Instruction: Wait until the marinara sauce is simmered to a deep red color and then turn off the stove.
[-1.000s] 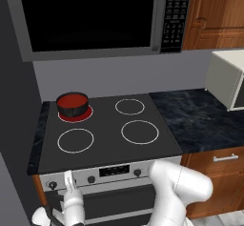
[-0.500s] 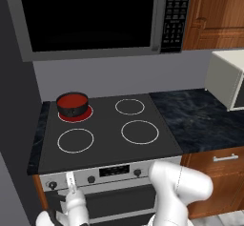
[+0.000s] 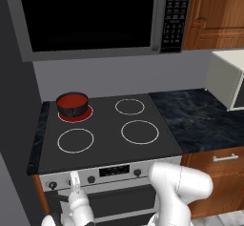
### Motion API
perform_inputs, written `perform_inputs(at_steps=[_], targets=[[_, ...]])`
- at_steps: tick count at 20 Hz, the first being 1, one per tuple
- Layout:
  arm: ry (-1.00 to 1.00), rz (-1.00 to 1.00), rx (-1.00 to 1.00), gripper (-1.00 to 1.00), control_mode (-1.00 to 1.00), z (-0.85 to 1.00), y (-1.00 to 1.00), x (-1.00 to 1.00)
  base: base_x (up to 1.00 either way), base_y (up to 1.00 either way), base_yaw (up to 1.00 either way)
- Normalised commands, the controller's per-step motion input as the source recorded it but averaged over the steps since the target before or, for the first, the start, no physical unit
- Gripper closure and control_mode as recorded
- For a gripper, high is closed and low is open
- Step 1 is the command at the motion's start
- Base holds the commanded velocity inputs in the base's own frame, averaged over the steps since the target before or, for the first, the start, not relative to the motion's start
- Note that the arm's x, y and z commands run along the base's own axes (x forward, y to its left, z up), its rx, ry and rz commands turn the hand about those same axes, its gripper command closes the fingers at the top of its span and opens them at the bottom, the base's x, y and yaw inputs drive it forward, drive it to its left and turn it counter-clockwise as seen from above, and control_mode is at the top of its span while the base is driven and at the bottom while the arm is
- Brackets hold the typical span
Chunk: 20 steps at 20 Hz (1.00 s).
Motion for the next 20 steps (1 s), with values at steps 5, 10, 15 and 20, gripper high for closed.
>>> perform_inputs(at_steps=[5, 10, 15, 20], targets=[[0.0, 0.0, 0.65, 1.0, -1.0, 0.0, -0.2, -0.22, 0.0, 0.0, 0.0], [0.0, 0.0, 0.66, 1.0, -1.0, 0.0, -0.2, -0.17, 0.0, 0.0, 0.0], [0.0, -0.05, 0.71, 1.0, -1.0, 0.0, -0.32, -0.17, 0.0, 0.0, 0.0], [0.0, -0.06, 0.64, 1.0, -1.0, 0.0, -0.39, -0.07, 0.0, 0.0, 0.0]])
